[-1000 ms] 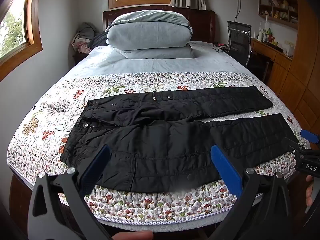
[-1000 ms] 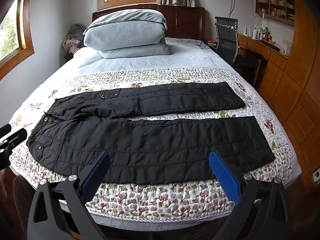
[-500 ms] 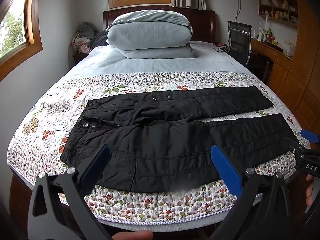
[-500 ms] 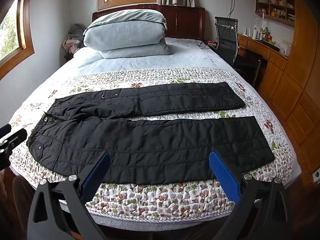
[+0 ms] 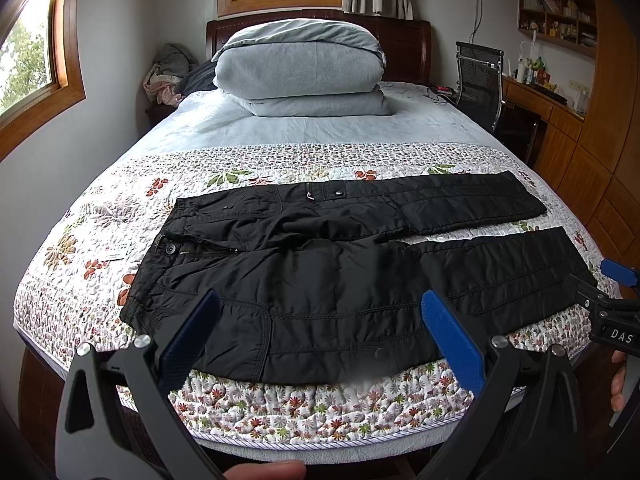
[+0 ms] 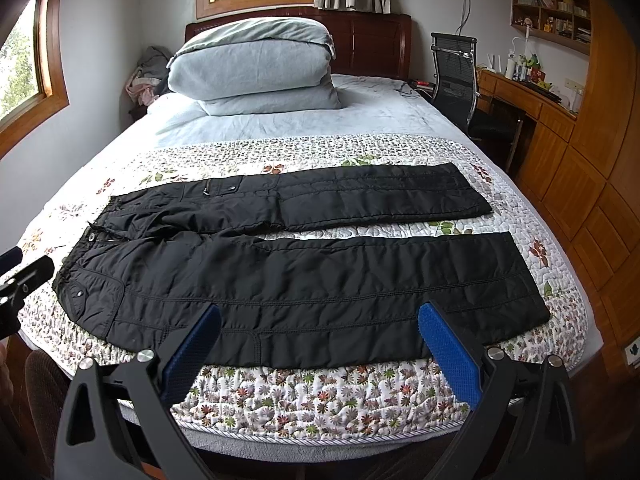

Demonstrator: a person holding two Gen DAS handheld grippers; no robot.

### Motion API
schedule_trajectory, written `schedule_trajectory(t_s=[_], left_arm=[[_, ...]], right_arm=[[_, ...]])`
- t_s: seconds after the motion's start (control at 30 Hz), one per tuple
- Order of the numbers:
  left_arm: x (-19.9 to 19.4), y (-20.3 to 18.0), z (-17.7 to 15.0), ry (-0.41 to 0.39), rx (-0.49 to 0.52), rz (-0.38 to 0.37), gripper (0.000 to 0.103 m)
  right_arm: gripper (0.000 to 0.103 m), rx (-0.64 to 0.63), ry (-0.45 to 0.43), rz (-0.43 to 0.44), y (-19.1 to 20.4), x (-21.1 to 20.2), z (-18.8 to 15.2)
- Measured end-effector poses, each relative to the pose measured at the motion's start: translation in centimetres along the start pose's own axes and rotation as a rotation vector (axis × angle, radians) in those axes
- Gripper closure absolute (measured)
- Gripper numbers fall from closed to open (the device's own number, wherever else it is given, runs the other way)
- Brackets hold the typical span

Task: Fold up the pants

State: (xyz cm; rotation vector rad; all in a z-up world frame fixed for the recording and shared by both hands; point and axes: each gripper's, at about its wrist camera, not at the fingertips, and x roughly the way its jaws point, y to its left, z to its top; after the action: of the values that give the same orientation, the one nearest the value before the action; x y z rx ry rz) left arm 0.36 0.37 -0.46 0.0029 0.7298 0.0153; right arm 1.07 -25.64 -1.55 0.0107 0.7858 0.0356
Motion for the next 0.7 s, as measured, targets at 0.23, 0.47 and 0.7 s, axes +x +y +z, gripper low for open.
schedule_trajectory(t_s=[0.23,0.47,0.7], left_arm=[[0.0,0.1,0.1,-0.022,-0.008,-0.044,0.002],[4.2,5.2,3.4,0.082,-0.086,-0.1,0.002],[15.5,15.2,8.8,0.39,-0.22,-0.173,0.002]], right_arm=[[0.003,0.004,0.002,0.011,-0.2,0.6,-0.2],[0.003,0.011,-0.024,-0.008,-4.9,1.8,4.8],[0.003,0.05,0.175,0.048,-14.8,11.7,14.3]])
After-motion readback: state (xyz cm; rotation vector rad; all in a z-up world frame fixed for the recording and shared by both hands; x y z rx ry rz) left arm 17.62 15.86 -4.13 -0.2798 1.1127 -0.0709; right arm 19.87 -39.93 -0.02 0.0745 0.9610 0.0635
